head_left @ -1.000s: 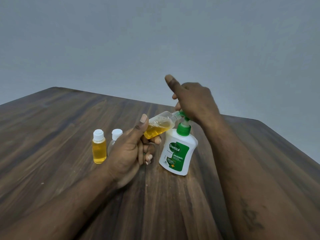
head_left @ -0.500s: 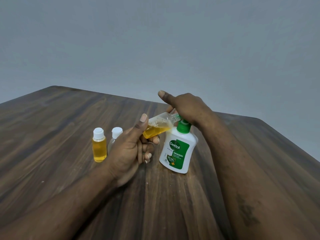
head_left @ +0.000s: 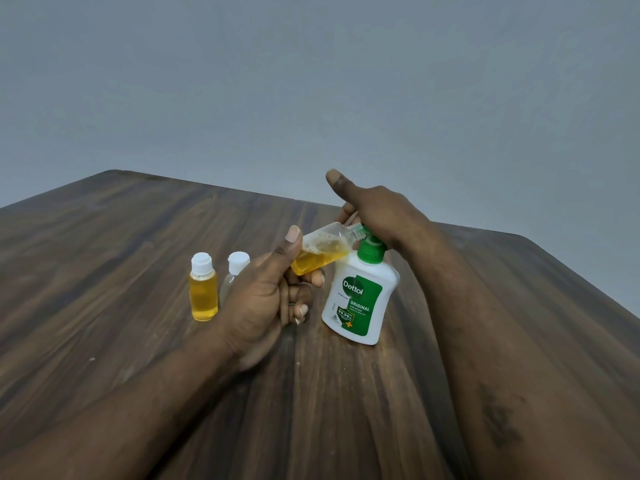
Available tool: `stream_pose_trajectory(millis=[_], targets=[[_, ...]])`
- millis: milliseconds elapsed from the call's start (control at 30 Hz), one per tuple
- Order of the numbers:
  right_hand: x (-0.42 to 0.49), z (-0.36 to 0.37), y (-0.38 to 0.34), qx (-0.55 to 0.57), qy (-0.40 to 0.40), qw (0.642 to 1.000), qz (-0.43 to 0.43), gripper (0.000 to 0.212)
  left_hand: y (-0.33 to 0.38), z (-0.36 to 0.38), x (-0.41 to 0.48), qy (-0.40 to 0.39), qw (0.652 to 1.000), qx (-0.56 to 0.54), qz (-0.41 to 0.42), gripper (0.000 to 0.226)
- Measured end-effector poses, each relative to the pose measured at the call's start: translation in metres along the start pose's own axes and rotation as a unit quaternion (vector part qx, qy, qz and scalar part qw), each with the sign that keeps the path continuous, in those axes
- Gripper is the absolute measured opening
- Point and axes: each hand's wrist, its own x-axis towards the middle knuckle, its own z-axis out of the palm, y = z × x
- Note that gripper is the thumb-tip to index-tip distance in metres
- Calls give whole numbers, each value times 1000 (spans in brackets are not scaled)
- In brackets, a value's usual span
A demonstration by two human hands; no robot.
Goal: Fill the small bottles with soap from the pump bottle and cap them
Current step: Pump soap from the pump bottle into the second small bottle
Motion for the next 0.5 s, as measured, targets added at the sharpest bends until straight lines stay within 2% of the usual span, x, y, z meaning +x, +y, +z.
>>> stream_pose_trajectory(millis=[133, 233, 300, 400, 500], targets=[[-3, -2, -4, -25, 9, 999, -28, 80, 1, -1, 0, -2, 1000, -4, 2, 51], [-3, -8, -8, -21, 112, 991, -72, 91, 3, 1, 0, -12, 1000, -12, 10, 52], [-3, -10, -10, 19, 158, 984, -79, 90, 3, 1, 0, -13, 1000, -15, 10, 53], [-4, -7, -9, 34, 94, 994, -53, 77, 3, 0, 0, -10, 1000, -14, 6, 53], [0, -2, -4, 0, 34, 999, -22, 76, 2, 0, 0, -8, 1000, -7, 5, 52]])
